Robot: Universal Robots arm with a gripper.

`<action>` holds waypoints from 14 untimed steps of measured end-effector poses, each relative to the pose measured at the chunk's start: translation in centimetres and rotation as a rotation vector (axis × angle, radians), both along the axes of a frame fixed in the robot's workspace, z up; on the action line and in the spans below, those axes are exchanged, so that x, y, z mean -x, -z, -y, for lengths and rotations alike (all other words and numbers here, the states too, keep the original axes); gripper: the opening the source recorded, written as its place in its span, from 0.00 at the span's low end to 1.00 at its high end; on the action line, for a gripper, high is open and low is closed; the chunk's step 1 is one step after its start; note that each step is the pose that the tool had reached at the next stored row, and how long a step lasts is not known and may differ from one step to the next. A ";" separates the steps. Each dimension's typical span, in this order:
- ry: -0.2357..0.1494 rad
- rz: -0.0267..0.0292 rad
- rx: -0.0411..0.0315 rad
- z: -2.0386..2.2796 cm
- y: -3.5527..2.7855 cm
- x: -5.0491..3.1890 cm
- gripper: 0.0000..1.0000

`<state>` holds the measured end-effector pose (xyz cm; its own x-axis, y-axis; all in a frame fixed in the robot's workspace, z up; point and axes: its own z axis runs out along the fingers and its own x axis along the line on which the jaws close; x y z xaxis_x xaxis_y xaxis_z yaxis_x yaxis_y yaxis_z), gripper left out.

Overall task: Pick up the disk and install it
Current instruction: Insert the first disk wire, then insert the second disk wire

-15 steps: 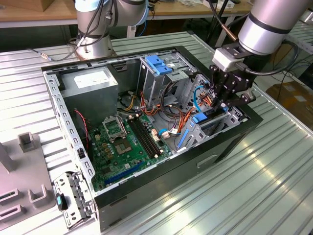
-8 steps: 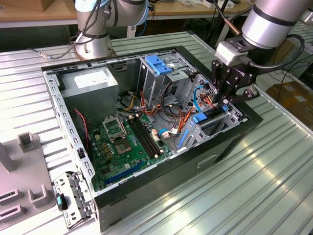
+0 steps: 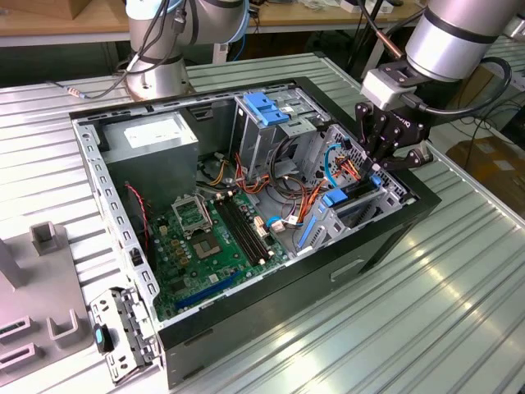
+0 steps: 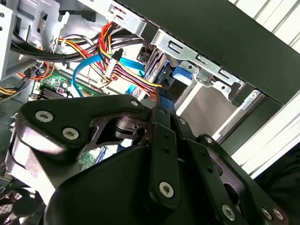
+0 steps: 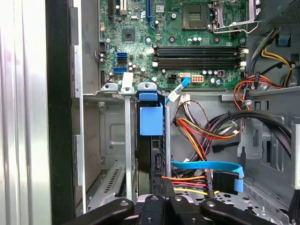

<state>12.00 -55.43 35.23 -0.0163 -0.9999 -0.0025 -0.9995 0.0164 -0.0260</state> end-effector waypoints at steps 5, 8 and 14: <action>0.000 0.0000 -0.0002 0.00 0.00 0.00 0.11; 0.000 0.0000 -0.0002 0.00 0.00 0.00 0.11; 0.000 0.0000 -0.0004 0.00 0.01 0.16 0.11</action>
<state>11.85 -55.43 35.23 -0.0163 -0.9999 -0.0029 -0.9995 0.0164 -0.0260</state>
